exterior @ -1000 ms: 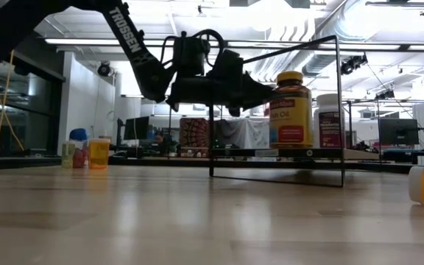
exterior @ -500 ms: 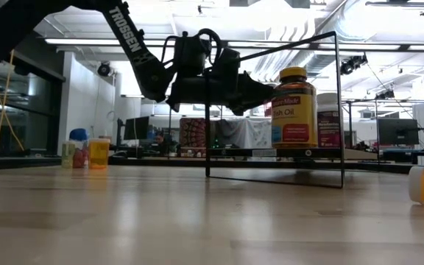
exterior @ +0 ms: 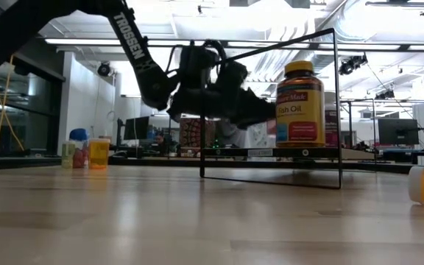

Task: Pick and place medicine bottles onto shelf by color
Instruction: Put the red pill bottle on the shelf

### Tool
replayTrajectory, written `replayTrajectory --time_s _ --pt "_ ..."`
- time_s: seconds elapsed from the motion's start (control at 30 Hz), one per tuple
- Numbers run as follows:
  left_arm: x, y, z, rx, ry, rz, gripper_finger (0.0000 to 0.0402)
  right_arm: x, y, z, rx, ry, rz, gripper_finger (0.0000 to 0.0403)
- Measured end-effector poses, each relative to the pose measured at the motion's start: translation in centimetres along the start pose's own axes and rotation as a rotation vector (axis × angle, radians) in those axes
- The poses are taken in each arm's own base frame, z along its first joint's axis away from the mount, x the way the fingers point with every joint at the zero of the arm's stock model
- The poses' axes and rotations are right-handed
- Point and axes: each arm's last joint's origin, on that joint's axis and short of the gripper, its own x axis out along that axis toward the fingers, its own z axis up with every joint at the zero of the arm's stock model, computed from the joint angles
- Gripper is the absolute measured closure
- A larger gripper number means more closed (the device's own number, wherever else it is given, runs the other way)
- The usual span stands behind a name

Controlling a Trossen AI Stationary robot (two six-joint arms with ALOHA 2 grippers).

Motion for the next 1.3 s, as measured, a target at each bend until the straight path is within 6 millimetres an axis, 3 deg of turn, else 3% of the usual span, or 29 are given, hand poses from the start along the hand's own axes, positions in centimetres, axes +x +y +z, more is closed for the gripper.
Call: replayTrajectory --time_s 0.27,0.73,1.3 --pt "1.7 0.2 -1.9 -0.015 0.016 -0.006 0.0300 0.0 0.0 0.0 0.002 0.000 0.000 0.0237" --pt "2.0 0.4 -2.2 -0.038 0.019 -0.002 0.0297 0.0 0.0 0.0 0.000 0.001 0.000 0.0237" --pt "1.5 1.3 -2.6 -0.075 0.032 0.028 0.0203 0.0 0.0 0.0 0.001 0.001 0.000 0.0237"
